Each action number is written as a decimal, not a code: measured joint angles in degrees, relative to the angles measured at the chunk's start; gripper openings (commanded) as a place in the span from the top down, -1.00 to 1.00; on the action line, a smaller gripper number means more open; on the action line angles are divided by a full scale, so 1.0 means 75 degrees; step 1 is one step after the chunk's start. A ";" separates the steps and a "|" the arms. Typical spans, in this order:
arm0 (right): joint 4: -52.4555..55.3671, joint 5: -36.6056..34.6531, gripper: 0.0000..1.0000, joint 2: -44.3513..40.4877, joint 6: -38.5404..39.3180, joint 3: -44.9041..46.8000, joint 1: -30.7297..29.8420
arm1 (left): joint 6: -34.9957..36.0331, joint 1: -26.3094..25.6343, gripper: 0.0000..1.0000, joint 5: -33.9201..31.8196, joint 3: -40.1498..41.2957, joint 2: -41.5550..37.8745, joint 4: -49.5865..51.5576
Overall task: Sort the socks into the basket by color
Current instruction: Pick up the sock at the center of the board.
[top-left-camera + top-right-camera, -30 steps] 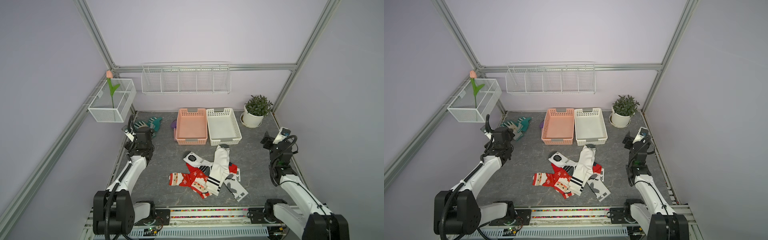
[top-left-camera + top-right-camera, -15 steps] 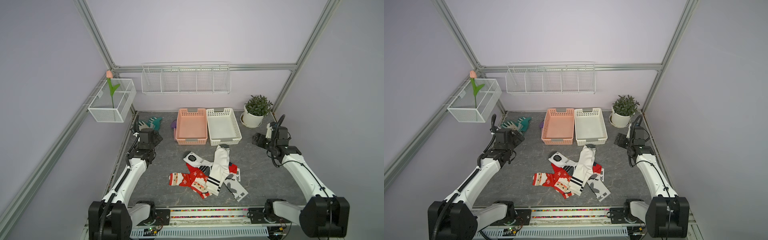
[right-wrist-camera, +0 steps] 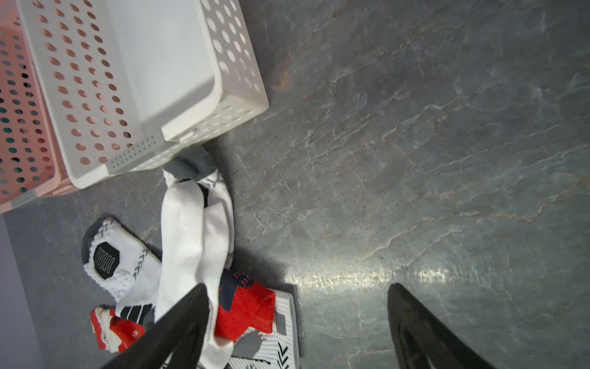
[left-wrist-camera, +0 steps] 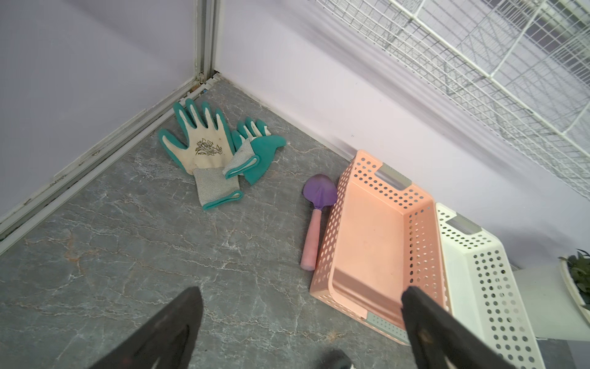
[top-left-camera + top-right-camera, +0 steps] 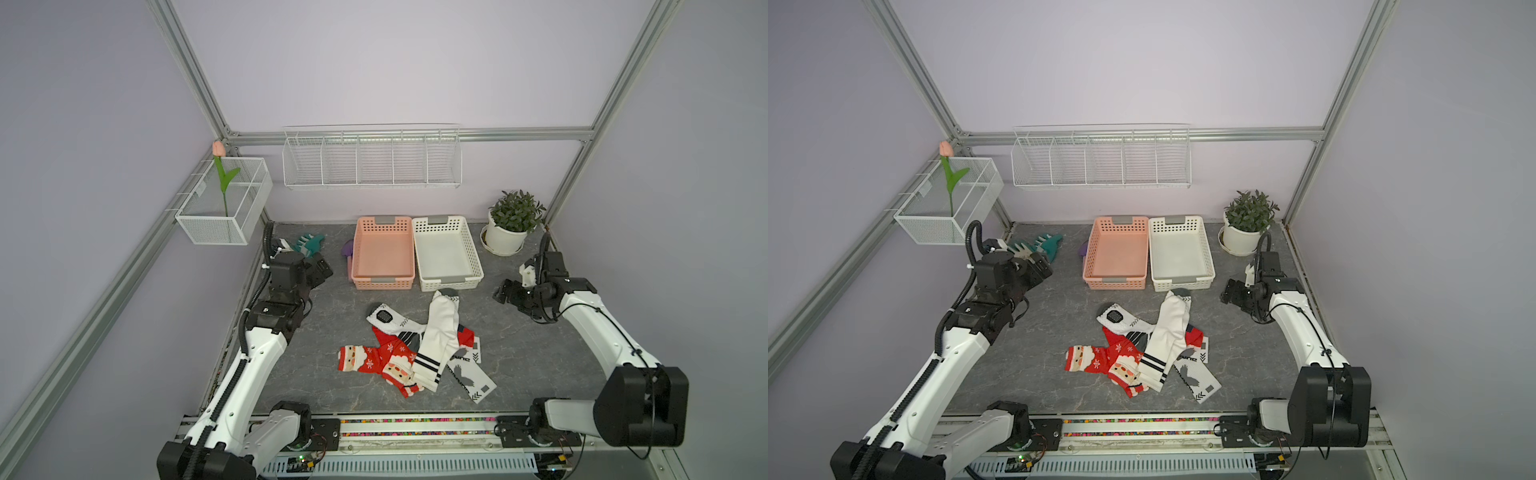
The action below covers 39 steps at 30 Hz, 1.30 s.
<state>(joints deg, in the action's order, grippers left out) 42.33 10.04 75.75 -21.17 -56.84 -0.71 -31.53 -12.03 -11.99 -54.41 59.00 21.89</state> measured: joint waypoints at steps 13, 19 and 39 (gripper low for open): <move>-0.0396 -0.0545 -0.77 -0.0970 0.0335 0.0970 0.0099 | 0.0192 -0.0020 -0.99 0.0466 -0.0111 -0.0297 0.0058; -0.0828 0.0452 -0.77 -0.0525 0.0221 0.1361 0.0154 | 0.0315 -0.0020 -0.99 0.0338 -0.0061 -0.0729 0.0143; 0.1527 0.0854 -0.85 -0.3104 -0.0530 0.0516 -0.2649 | 0.0664 -0.0035 -0.99 0.0525 -0.1431 0.0592 0.1361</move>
<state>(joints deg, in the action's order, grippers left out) 53.78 16.45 52.47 -25.15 -52.97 -20.58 -26.55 -12.29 -8.05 -65.14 63.44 32.10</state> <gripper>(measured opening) 0.965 0.994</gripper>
